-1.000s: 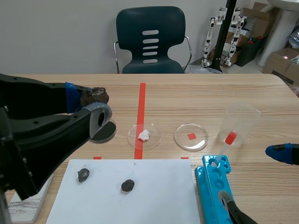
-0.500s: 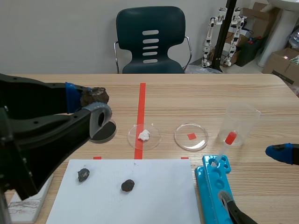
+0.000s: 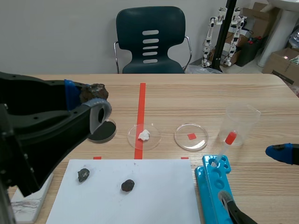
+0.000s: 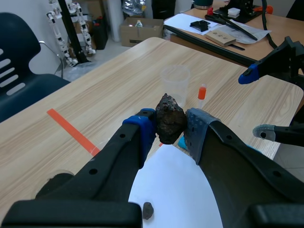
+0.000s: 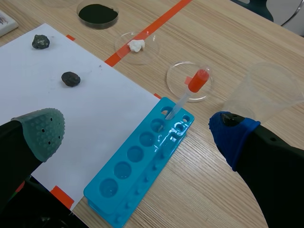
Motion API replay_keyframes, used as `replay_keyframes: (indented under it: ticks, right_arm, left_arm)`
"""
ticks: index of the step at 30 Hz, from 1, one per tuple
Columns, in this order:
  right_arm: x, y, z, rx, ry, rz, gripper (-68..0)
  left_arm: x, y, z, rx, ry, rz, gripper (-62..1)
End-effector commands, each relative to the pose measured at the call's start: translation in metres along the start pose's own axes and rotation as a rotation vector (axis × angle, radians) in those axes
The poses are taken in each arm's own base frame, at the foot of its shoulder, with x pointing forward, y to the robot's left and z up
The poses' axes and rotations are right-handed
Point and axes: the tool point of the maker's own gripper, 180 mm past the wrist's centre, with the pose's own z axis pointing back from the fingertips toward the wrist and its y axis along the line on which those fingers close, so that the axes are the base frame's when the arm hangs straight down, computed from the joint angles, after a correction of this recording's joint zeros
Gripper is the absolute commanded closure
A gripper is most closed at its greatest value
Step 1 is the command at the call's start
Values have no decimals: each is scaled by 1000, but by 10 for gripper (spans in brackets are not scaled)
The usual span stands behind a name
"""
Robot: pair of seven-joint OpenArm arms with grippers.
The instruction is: Put the right mineral back
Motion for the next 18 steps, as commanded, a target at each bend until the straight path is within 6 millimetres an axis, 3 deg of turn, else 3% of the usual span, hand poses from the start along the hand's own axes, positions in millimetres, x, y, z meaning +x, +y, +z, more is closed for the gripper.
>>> replay_keyframes:
  ticks: [1,5,12,18]
  right_arm:
    - [6,-3,-1,-8,-26,1,-647]
    - [6,-3,-1,-8,-26,1,-647]
    - [6,-3,-1,-8,-26,1,-647]
    - [6,-3,-1,-8,-26,1,-647]
  left_arm:
    - [10,0,-1,-1,-39,2,-70]
    - [-4,12,-3,18,-12,-17,-70]
    - [-51,46,-7,69,92,-33,-70]
    - [-78,40,-27,-58,105,-41,-70]
